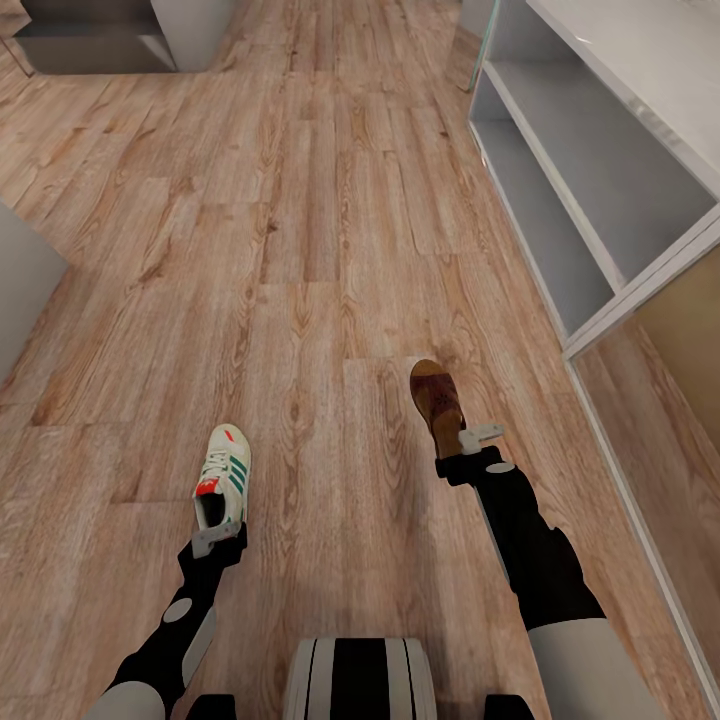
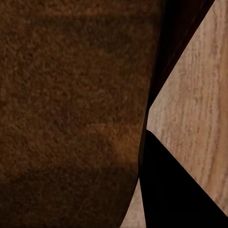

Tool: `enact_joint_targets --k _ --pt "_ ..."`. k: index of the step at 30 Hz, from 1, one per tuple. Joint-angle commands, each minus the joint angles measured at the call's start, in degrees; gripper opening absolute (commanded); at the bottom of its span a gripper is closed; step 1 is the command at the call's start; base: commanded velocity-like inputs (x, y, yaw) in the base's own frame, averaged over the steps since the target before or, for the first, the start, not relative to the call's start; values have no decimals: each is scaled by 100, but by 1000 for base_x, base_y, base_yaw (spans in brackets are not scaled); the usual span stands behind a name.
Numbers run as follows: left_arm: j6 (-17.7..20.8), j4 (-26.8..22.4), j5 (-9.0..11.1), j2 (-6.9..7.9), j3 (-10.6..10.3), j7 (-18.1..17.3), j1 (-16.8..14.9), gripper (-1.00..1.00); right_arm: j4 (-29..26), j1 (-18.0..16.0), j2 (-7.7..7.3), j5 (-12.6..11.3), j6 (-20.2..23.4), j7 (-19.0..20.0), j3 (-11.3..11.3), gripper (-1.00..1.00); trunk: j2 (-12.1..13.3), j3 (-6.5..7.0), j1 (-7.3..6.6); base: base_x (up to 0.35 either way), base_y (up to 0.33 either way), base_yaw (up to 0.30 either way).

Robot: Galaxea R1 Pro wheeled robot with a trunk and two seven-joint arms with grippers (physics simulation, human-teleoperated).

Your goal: Pick up the two gym shoes and the two sandals from the corridor floor and place them onto the hallstand (shoe rack) in the corridor, making sure they are on the rack and not on the floor. Arrange them so the two gym shoes are next to each other and the two sandals are next to each other.

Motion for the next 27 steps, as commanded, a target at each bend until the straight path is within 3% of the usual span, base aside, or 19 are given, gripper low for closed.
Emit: enact_joint_targets --k 1,19,20,27 --pt "2 0 0 0 3 0 0 100 1 0 0 -19 1 -19 0 -100 0 0 0 0 0 0" --pt "0 2 0 -1 35 15 -22 100 1 0 0 -19 1 -19 0 -100 0 0 0 0 0 0" --pt "0 4 -4 -1 33 16 -24 -100 1 0 0 -19 1 -19 0 -100 0 0 0 0 0 0" --pt "1 9 -1 -1 29 18 -26 -100 1 0 0 -19 1 -19 0 -100 0 0 0 0 0 0"
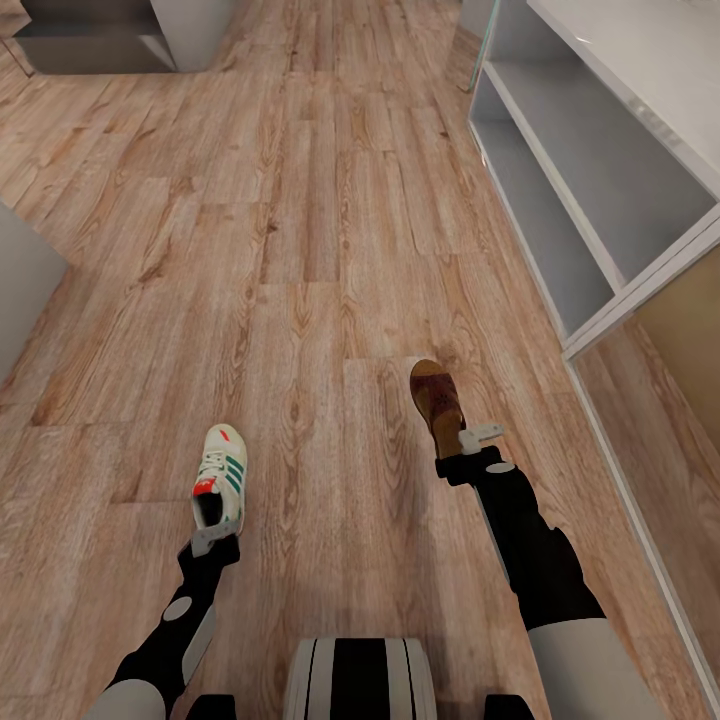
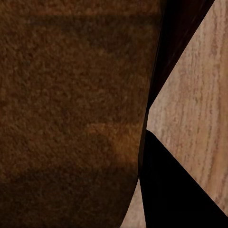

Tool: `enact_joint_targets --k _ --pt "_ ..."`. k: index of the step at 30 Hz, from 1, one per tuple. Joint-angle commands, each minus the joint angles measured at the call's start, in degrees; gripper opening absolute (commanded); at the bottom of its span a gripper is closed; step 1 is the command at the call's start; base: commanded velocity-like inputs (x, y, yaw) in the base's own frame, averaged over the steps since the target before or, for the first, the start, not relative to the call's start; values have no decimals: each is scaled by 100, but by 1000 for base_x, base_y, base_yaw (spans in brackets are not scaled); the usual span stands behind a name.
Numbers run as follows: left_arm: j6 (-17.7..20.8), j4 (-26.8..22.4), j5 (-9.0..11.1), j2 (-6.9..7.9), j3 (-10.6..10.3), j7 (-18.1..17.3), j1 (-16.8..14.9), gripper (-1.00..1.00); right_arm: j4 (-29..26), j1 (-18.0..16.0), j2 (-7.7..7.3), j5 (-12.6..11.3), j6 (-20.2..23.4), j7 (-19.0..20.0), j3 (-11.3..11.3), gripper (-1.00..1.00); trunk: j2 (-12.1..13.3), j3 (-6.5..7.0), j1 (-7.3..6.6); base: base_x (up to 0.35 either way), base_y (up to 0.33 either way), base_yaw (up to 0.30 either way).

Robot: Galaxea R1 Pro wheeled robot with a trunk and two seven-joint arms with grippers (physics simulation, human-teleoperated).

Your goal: Pick up the two gym shoes and the two sandals from the corridor floor and place them onto the hallstand (shoe rack) in the corridor, making sure they are on the rack and not on the floor. Arrange them so the two gym shoes are next to each other and the two sandals are next to each other.

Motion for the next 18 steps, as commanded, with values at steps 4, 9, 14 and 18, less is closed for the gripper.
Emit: enact_joint_targets --k 4,9,14,18 --pt "-1 4 -6 0 7 3 0 -100 0 0 0 -19 1 -19 0 -100 0 0 0 0 0 0" --pt "-1 1 -6 0 16 3 0 -100 0 0 0 -19 1 -19 0 -100 0 0 0 0 0 0" --pt "-1 0 -4 0 23 3 0 -100 0 1 0 -19 1 -19 0 -100 0 0 0 0 0 0" --pt "1 -7 -3 -1 27 3 6 -100 0 0 0 -19 1 -19 0 -100 0 0 0 0 0 0"
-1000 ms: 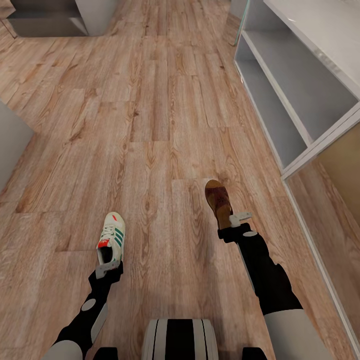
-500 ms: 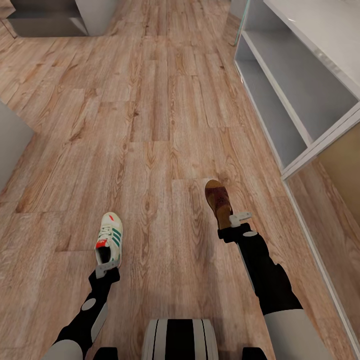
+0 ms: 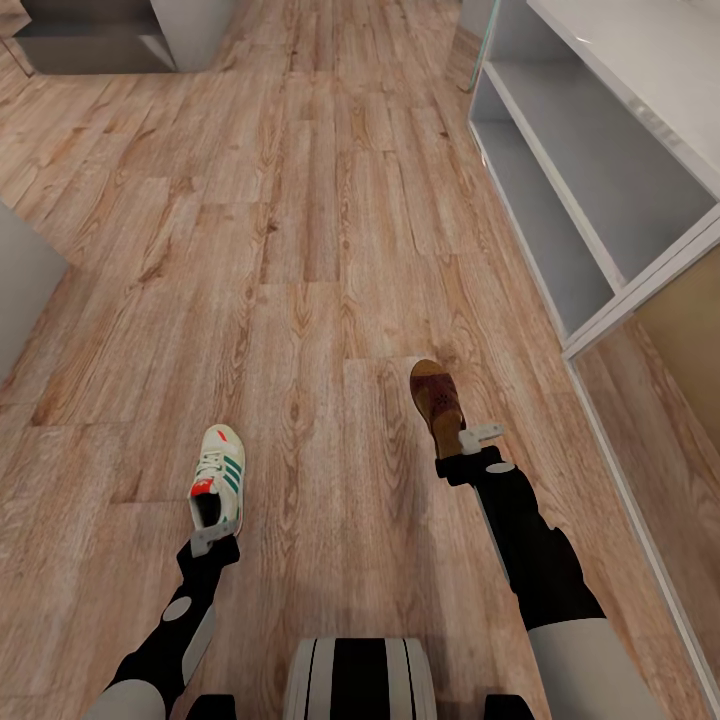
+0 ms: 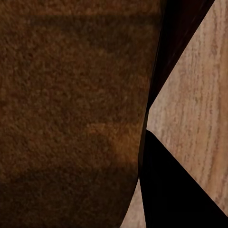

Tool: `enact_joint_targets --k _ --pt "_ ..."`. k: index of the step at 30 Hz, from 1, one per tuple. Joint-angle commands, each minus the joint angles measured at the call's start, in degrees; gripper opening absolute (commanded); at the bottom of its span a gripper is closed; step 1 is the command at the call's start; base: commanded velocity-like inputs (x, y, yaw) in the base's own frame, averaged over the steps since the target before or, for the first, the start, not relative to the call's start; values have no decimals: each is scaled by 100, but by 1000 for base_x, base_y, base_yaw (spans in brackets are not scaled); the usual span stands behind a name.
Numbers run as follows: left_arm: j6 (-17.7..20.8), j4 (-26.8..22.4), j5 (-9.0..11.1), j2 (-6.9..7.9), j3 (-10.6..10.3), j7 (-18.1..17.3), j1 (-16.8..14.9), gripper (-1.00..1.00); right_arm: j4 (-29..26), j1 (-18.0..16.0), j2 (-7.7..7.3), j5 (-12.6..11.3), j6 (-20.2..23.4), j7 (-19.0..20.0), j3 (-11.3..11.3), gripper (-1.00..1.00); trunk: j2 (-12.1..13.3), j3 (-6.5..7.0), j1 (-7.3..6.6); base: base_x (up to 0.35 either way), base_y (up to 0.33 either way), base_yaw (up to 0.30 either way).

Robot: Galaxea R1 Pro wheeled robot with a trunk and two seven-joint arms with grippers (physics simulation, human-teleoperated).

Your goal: Pick up the two gym shoes and the two sandals from the corridor floor and place them onto the hallstand (shoe rack) in the corridor, making sure they are on the rack and not on the floor. Arrange them so the two gym shoes are next to each other and the two sandals are next to each other.

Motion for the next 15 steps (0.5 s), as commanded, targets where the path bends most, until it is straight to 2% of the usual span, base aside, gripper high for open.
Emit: enact_joint_targets --k 1,8,10,15 --pt "1 1 4 -3 4 2 1 -100 0 0 0 -19 1 -19 0 -100 0 0 0 0 0 0" --pt "-1 -181 7 -8 -11 2 18 -100 0 0 0 -19 1 -19 -3 -100 0 0 0 0 0 0" --pt "2 -407 5 -8 -13 12 20 -100 0 0 0 -19 1 -17 -6 -100 0 0 0 0 0 0" --pt "8 -1220 -5 -8 -15 47 22 -100 0 0 0 -27 9 -11 -14 -100 7 111 -13 0 0 0"
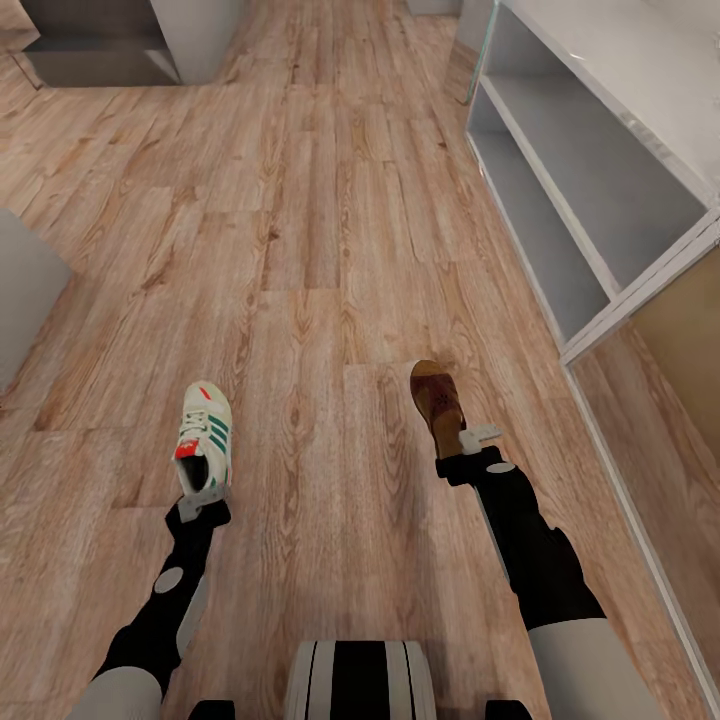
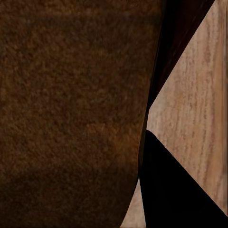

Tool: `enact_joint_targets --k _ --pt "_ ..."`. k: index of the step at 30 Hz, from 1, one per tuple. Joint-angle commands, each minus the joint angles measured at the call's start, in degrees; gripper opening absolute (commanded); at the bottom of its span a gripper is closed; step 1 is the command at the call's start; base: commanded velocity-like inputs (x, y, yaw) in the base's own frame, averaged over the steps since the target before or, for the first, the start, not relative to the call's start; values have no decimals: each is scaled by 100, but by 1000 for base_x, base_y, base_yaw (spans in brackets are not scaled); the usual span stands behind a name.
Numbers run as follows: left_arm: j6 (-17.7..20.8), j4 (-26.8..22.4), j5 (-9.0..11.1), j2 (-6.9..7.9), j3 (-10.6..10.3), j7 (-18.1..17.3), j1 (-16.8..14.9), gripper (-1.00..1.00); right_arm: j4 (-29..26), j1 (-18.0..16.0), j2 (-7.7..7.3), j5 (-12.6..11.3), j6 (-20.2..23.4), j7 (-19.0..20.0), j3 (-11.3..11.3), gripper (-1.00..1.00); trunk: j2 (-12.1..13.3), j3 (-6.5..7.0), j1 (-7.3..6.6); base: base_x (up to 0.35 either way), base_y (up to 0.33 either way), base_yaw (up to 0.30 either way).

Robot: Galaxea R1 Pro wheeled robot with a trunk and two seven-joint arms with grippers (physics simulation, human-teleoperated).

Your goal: Pick up the two gym shoes and the two sandals from the corridor floor and place them onto the hallstand (shoe rack) in the corridor, making sure they are on the rack and not on the floor. Arrange them so the two gym shoes are next to each other and the two sandals are next to each other.

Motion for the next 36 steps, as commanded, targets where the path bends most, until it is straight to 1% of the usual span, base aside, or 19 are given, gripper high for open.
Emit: enact_joint_targets --k 1,4,5,6,7,8,10,12,14,15,17,18,20,23,26,29,32,34,36 --pt "5 -262 4 0 4 4 5 -100 1 0 0 -21 2 -16 -1 -100 2 22 -2 0 0 0" --pt "91 -1016 2 0 5 8 28 -100 -1 0 0 -21 2 -14 -3 -100 6 89 -10 0 0 0" --pt "193 -1330 -12 -3 3 8 65 -100 0 2 0 -22 3 -14 -3 -100 7 111 -12 0 0 0" --pt "562 -1848 -29 -4 4 7 202 -100 -2 2 0 -22 3 -16 -4 -100 8 133 -15 0 0 0" --pt "752 -2047 -27 -3 5 6 263 -100 -2 2 0 -22 3 -16 -4 -100 10 155 -17 0 0 0" --pt "1232 -2485 -13 -2 4 2 390 -100 -1 1 0 -22 3 -17 -4 -100 11 178 -20 0 0 0" --pt "2363 -3395 4 -1 2 -19 595 -100 0 1 0 -22 3 -16 1 -100 14 222 -25 0 0 0" --pt "3428 -4047 12 0 0 -39 715 -100 0 1 0 -22 3 -8 3 -100 16 266 -30 0 0 0" --pt "4427 -4332 14 0 -9 -47 771 -100 0 2 0 -22 3 -2 4 -100 19 310 -35 0 0 0" --pt "4667 -4372 14 0 -11 -48 779 -100 0 2 0 -22 3 -1 4 -100 20 333 -38 0 0 0" --pt "5543 -4465 15 3 -14 -50 794 -100 0 3 0 -25 3 5 9 -100 23 377 -43 0 0 0" --pt "5883 -4489 15 2 -15 -51 791 -100 0 2 0 -30 3 6 11 -100 24 399 -46 0 0 0" --pt "6364 -4513 15 1 -18 -50 758 -100 1 2 0 -57 3 8 12 -100 27 443 -51 0 0 0" --pt "6780 -4524 0 0 -36 -45 588 -100 1 4 0 -200 3 8 10 -100 31 510 -59 0 0 0" --pt "7039 -4528 2 -2 -47 -44 349 -100 1 4 0 -547 8 7 1 -100 35 576 -66 0 0 0" --pt "7136 -4524 6 -1 -55 -45 68 -100 1 1 -3 -1258 11 2 -14 -100 39 643 -74 0 0 0" --pt "7162 -4481 -5 -7 -72 -47 -56 -100 6 2 -25 -2008 11 4 -26 -100 43 709 -82 0 0 0" --pt "7166 -4471 -12 -8 -84 -49 -66 -100 11 1 -39 -2279 11 6 -28 -100 46 754 -87 0 0 0" --pt "7168 -4464 -15 -8 -91 -51 -62 -100 28 2 -47 -2470 11 8 -29 -100 49 798 -92 0 0 0"
